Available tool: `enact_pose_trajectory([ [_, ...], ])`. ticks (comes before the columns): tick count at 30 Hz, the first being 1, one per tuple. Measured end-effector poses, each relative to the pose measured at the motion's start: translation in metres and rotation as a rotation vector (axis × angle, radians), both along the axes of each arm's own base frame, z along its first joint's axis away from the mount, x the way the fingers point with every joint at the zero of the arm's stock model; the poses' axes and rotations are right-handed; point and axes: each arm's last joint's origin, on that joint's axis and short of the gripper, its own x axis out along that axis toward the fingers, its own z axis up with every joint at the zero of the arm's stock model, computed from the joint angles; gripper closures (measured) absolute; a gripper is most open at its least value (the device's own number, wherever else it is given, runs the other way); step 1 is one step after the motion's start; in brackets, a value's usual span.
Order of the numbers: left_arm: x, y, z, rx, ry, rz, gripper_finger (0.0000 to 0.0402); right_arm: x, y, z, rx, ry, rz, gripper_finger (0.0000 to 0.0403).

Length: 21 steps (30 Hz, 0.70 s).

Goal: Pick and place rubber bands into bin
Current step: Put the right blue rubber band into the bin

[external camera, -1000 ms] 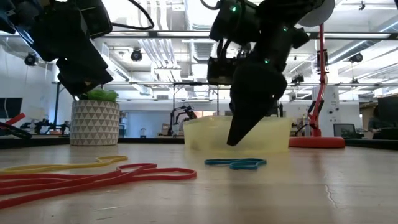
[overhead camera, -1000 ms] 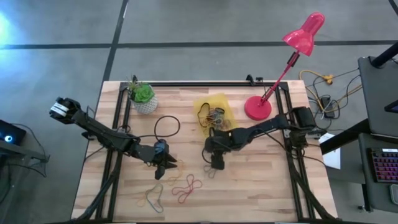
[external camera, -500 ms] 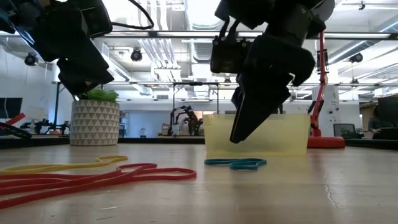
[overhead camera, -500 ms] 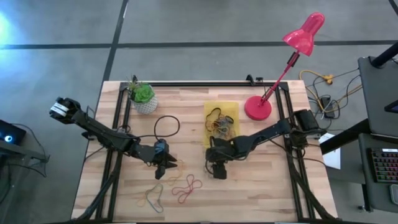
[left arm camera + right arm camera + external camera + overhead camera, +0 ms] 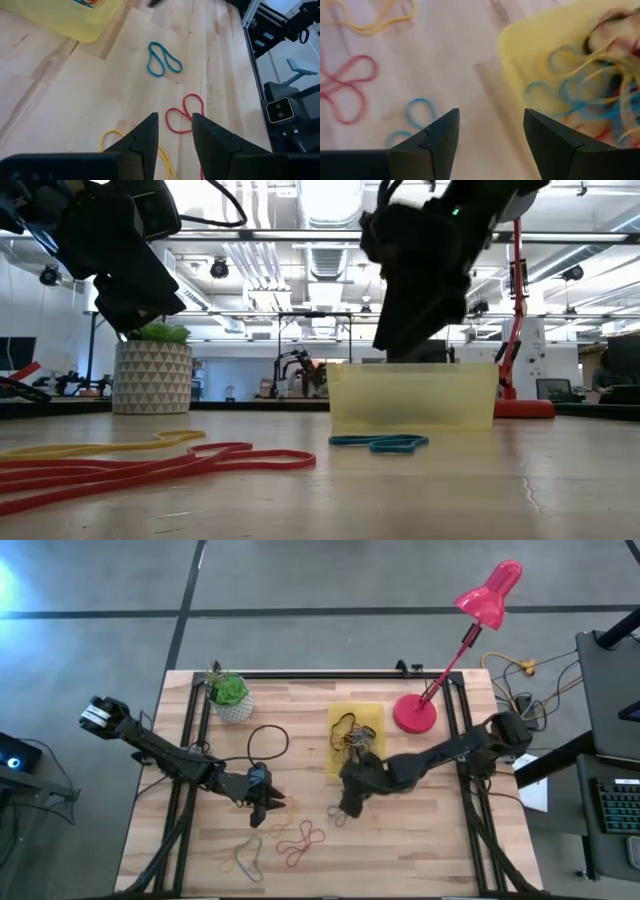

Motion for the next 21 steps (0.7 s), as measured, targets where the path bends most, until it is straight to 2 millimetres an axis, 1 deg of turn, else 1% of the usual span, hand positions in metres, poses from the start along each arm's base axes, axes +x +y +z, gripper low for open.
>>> enact_pose_trajectory([
  [4,0.000,0.000,0.000,0.009,-0.001,-0.006,0.0300,-0.006,0.027,-0.006,0.083,-0.021,-0.061,0.0195],
  [8,0.000,0.000,0.000,0.028,-0.004,-0.017,0.0300,-0.012,0.054,-0.007,0.115,-0.068,-0.133,0.0195],
  [10,0.000,0.000,0.000,0.042,-0.006,-0.026,0.0300,-0.014,0.064,-0.010,0.127,-0.089,-0.189,0.0195],
  [12,0.000,0.000,0.000,0.058,-0.009,-0.035,0.0300,-0.014,0.069,-0.019,0.158,-0.083,-0.267,0.0195],
  [15,0.000,0.000,0.000,0.070,-0.012,-0.042,0.0300,-0.012,0.071,-0.037,0.173,-0.050,-0.346,0.0195],
  [18,0.000,0.000,0.000,0.082,-0.014,-0.051,0.0300,-0.008,0.072,-0.053,0.147,-0.021,-0.368,0.0195],
  [21,0.000,0.000,0.000,0.081,-0.014,-0.053,0.0300,-0.003,0.073,-0.062,0.132,-0.002,-0.370,0.0195],
])
